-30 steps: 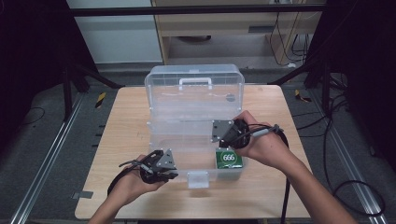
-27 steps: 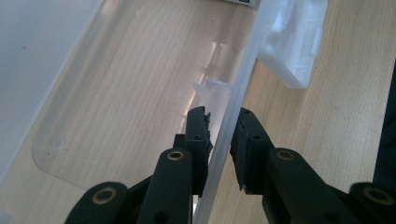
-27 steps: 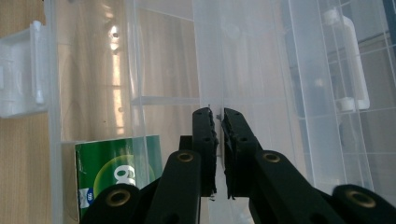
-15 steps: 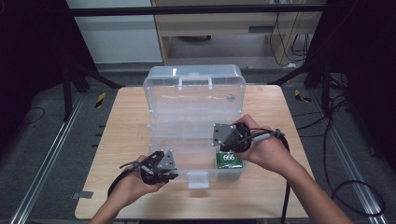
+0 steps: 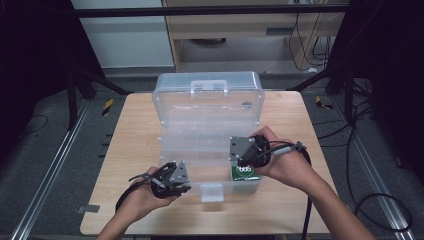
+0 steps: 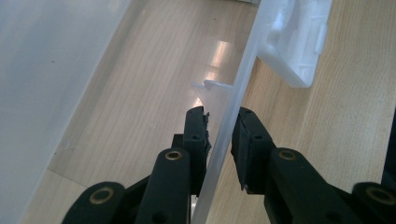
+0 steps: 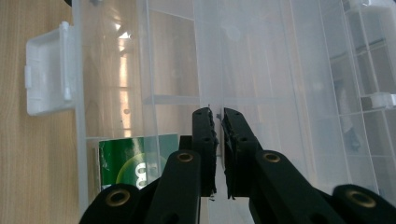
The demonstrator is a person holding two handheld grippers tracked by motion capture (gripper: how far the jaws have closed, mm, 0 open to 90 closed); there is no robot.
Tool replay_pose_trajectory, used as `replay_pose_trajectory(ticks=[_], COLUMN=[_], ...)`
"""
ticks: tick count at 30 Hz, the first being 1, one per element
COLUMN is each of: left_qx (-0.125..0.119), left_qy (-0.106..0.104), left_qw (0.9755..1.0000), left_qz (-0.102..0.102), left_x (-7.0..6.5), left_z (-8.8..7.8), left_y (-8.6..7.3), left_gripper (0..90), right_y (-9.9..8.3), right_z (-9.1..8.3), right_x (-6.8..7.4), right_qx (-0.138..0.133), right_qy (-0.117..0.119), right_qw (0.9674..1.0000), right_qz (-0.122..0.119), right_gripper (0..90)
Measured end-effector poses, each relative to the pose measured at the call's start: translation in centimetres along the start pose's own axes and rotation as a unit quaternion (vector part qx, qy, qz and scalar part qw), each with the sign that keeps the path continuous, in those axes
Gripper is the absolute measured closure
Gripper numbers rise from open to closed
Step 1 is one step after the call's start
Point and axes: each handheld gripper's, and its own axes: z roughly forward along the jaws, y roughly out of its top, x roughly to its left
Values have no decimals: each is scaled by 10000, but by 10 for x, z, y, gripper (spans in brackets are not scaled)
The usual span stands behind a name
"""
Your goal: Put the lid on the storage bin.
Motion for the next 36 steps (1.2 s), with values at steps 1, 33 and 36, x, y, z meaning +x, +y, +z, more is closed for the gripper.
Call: replay_pose_trajectory(ticks=[1,33,36], left_qx=[-5,-1538,-1660], left_qy=[-8,374,404], left_qw=[10000,9811,9768], left_qz=[-3,-1116,-1288], left_x=[0,1,11], left_z=[0,-93,-103], left_y=[0,-12,-15], left_gripper=[757,864,893], right_y=[0,-4,-5], right_z=[0,-1,-1], right_x=[1,3,3], right_qx=[-1,-86,-86], right_qy=[0,11,-11], right_qw=[10000,9999,9999], right_qz=[21,78,102], right_gripper=[842,837,837])
